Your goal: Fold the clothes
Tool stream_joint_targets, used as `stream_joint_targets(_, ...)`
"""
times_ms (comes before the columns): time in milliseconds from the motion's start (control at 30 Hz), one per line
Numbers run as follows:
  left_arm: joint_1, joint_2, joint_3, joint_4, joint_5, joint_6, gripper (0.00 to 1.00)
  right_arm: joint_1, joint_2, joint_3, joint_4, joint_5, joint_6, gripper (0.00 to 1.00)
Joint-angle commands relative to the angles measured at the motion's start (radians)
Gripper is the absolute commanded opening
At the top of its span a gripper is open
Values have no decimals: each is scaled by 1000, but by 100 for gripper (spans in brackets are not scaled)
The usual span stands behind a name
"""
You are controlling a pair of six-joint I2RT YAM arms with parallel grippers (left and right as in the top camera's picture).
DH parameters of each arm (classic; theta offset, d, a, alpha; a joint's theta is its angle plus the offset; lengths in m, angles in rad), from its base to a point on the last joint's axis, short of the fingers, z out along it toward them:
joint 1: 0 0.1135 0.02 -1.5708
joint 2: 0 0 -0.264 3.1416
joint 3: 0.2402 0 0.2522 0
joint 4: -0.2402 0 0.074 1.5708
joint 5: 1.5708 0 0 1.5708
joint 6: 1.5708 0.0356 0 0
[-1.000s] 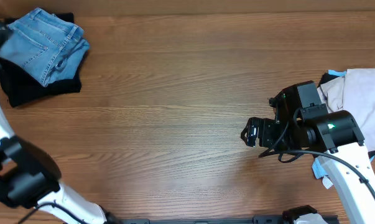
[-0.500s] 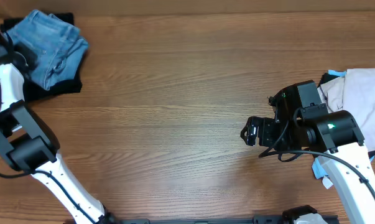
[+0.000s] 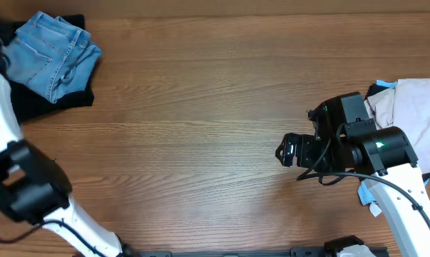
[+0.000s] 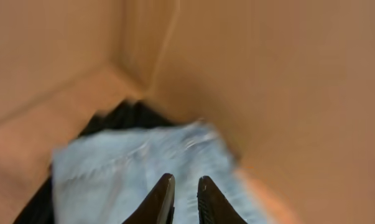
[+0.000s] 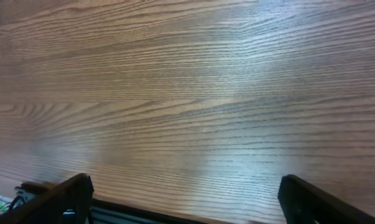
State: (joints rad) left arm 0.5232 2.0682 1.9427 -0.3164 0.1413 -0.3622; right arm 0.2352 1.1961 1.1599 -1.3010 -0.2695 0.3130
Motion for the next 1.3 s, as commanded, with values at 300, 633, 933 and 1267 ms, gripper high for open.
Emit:
stream_joint_targets(300, -206, 258, 7, -27, -68, 53, 26, -6, -1, 18, 5, 8, -6, 100)
stream_joint_targets(633, -182, 192, 7, -69, -71, 92, 30, -6, -1, 18, 5, 8, -25, 100)
stream_joint_targets(933, -176, 105, 7, -39, -285, 116, 33, -6, -1, 18, 5, 7, -26, 100)
stream_joint_targets(1267, -137, 287, 7, -51, -339, 154, 57, -6, -1, 18, 6, 8, -26, 100)
